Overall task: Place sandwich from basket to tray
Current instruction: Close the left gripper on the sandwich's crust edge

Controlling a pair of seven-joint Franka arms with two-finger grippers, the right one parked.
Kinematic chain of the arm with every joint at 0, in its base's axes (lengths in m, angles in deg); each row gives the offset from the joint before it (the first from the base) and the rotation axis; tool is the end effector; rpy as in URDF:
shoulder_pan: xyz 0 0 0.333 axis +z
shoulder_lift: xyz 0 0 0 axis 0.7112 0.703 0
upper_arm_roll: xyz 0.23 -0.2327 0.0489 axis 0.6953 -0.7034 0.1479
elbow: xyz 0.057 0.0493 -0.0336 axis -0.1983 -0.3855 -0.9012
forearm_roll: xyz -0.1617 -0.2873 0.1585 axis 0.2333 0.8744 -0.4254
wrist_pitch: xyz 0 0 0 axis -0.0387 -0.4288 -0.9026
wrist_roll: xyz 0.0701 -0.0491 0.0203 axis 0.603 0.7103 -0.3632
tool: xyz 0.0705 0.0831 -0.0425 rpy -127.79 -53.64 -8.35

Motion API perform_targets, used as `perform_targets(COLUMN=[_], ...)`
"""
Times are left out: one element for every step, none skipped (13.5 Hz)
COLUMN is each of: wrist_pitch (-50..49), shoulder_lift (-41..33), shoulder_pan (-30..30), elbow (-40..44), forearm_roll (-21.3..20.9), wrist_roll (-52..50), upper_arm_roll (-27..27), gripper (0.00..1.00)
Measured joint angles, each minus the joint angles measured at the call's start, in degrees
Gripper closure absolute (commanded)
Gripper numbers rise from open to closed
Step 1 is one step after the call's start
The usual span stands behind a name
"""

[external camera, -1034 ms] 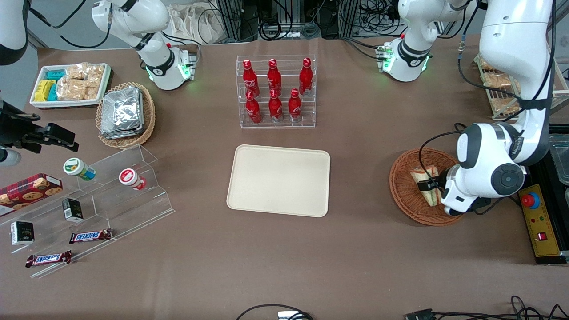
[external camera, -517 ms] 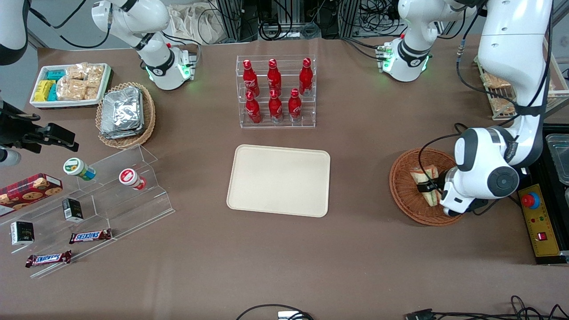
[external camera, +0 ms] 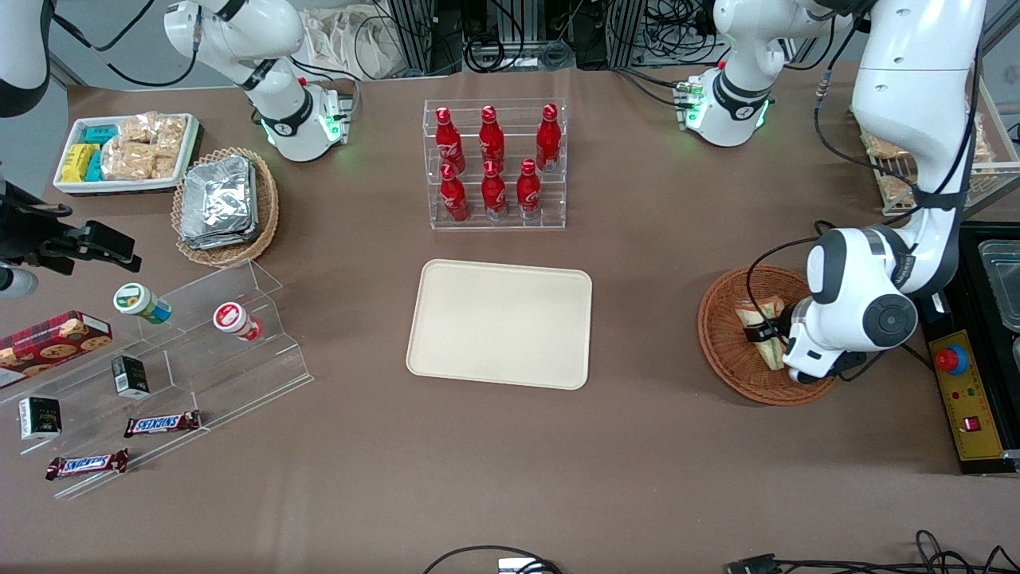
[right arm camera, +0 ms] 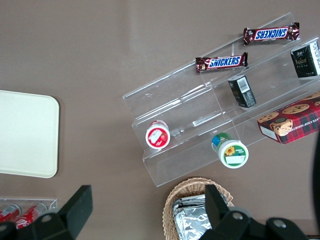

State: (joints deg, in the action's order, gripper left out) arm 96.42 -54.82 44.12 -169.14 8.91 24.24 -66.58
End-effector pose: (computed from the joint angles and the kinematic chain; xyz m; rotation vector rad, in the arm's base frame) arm 0.5761 -0.0204 0.2505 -3.0093 -0.4972 0.4416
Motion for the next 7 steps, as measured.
perform_targets(wrist_pitch=[0.01, 0.02, 0.02, 0.01, -0.11, -0.52, -1.49], shoulder_lift=[0.00, -0.01, -0.04, -0.13, -0.28, -0.58, -1.11], shoulder_pan=[0.00, 0.00, 0.00, 0.00, -0.01, -0.01, -0.03], elbow=[0.00, 0.01, 0.03, 0.06, 0.13, 0.39, 0.90], forearm_roll=[0.00, 0.00, 0.00, 0.00, 0.00, 0.00, 0.00], wrist_roll=[0.00, 0.00, 0.00, 0.00, 0.00, 0.01, 0.05], upper_arm_roll=[-0.01, -0.03, -0.04, -0.05, -0.06, -0.09, -0.16], gripper=[0.70, 0.74, 0.78, 0.81, 0.84, 0.84, 0.84])
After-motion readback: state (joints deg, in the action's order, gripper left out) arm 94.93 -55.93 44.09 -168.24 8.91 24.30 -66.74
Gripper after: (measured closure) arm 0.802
